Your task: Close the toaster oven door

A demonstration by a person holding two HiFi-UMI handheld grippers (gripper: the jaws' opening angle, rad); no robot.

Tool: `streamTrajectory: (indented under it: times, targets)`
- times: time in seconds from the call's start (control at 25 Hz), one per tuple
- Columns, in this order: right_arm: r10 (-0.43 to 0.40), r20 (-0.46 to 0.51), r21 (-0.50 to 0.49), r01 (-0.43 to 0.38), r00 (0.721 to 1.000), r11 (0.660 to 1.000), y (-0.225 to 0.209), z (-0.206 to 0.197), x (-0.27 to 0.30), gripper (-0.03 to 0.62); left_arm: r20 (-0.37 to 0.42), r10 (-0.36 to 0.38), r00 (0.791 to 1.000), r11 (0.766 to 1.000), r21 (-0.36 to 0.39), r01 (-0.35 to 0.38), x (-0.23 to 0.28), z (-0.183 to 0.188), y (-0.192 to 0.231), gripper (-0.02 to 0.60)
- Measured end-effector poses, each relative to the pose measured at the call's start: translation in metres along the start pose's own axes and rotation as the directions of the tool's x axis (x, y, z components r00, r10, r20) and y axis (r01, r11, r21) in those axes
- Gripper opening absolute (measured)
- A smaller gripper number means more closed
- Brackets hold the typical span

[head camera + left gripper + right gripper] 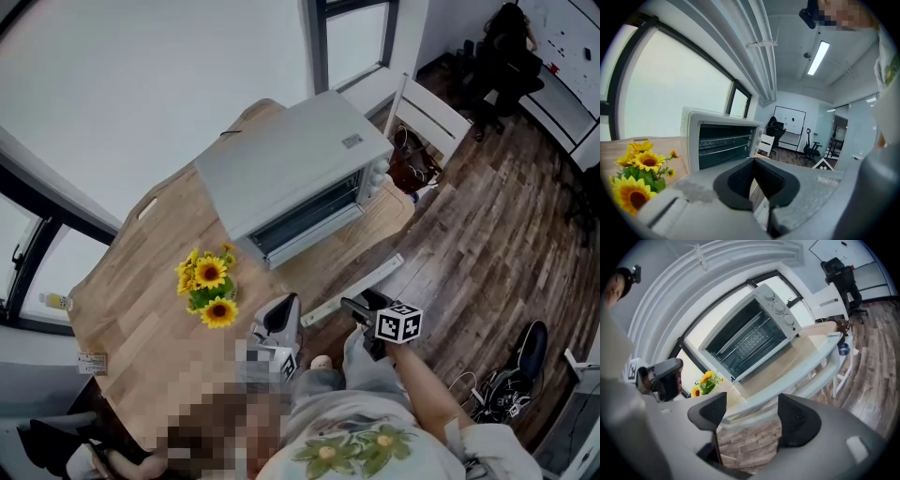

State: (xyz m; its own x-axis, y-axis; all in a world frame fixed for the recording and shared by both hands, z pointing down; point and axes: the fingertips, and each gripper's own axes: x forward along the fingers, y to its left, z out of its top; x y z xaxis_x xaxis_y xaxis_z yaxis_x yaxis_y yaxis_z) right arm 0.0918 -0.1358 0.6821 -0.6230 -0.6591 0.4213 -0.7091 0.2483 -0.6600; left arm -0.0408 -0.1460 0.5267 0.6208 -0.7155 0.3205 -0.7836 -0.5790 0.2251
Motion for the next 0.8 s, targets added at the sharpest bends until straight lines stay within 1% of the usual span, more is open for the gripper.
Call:
streamTrajectory:
  times: [0.08,0.24,0.36,0.44,0.48,0.6,0.8]
  targets:
    - [-0.005,-0.025,-0.098,0.002,1.0,0.995,0.005,-0.001,0.0,0.341,0.003,-0.003,1.0,1.0,0.001,0.003,0.001,0.0,-0.001,0.003]
    - [-0.02,-0.055,-0.26,0.005,0.998,0.966,0.014,0.001,0.005,0.35,0.006,-0.003,1.0,1.0,0.001,0.003,0.0,0.001,0.0,0.003]
    - [0.005,-0.039,-0.308,-0.016,0.999,0.951,0.025,0.01,0.006,0.36,0.009,0.0,1.0,1.0,0.001,0.0,-0.002,0.003,0.001,0.003]
    - [0.018,-0.048,-0.339,-0.033,0.999,0.94,0.031,0.013,0.005,0.367,0.013,0.002,1.0,1.0,0.001,-0.002,-0.004,0.004,0.002,0.003]
    - [0.02,-0.069,-0.37,-0.044,0.997,0.928,0.034,0.011,0.006,0.376,0.015,0.004,1.0,1.0,0.001,-0.004,-0.005,0.005,0.003,0.003]
    - [0.008,-0.136,-0.481,-0.073,0.991,0.874,0.042,0.004,0.01,0.385,0.021,0.009,1.0,1.0,0.001,-0.009,-0.006,0.007,0.006,0.003]
    - [-0.046,-0.172,-0.61,-0.07,0.984,0.789,0.049,0.002,0.014,0.394,0.033,0.017,0.999,1.0,0.003,-0.017,-0.008,0.012,0.011,0.003]
